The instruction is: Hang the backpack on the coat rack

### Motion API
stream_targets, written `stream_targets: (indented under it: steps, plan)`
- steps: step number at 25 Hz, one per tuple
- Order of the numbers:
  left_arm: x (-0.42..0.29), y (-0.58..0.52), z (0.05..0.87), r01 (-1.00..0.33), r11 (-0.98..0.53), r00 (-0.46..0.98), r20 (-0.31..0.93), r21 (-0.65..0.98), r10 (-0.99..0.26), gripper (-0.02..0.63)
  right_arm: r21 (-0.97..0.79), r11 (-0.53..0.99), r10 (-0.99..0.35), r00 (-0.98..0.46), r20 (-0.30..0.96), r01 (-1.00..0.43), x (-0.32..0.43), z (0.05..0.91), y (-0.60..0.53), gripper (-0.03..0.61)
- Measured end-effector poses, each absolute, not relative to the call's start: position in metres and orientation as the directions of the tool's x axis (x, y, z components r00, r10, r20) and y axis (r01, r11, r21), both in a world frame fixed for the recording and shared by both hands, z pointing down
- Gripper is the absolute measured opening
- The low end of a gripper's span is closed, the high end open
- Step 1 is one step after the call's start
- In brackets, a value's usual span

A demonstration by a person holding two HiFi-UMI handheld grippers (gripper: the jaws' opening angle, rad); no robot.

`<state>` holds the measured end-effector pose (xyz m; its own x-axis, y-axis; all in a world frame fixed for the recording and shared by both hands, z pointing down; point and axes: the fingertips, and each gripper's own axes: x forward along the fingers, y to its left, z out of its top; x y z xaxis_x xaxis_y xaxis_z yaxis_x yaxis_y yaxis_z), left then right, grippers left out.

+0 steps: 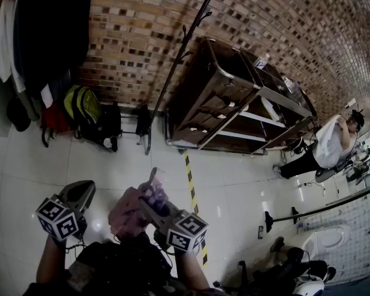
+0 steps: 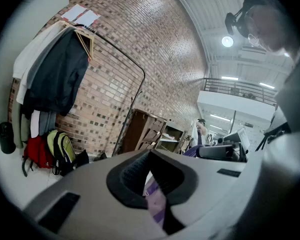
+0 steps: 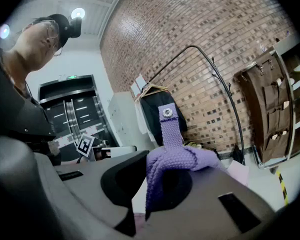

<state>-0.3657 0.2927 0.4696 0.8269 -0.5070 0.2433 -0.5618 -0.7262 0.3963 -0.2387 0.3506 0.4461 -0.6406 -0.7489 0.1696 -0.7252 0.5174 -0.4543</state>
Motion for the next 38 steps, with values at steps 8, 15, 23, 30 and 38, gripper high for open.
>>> stream_targets:
  steps: [8,15,23,30,38]
  plan:
    - [-0.271,0.192,0.481,-0.57,-0.713,0.82,0.232,0.408,-0.523,0.023,-0.485,0.521,-0.731,-0.66,0.17,-0.702,-0.15,0.461,0.249,0.002]
    - [-0.207,0.133,0.481,-0.595,-0.7,0.803,0.248,0.395,-0.542,0.023,-0.472,0.528,-0.723,-0.665,0.186,-0.706,-0.08,0.469,0.188,0.001]
    - [-0.167,0.088,0.476,-0.652,-0.662,0.757,0.28,0.369,-0.59,0.023,-0.462,0.534,-0.72,-0.667,0.19,-0.708,-0.007,0.463,0.144,0.002]
    - [-0.148,0.07,0.467,-0.666,-0.66,0.746,0.291,0.348,-0.599,0.023,-0.448,0.531,-0.726,-0.659,0.199,-0.72,0.032,0.454,0.124,0.0]
    - [-0.098,-0.001,0.482,-0.616,-0.715,0.787,0.283,0.329,-0.548,0.023,-0.435,0.512,-0.739,-0.638,0.218,-0.741,0.063,0.458,0.062,0.002]
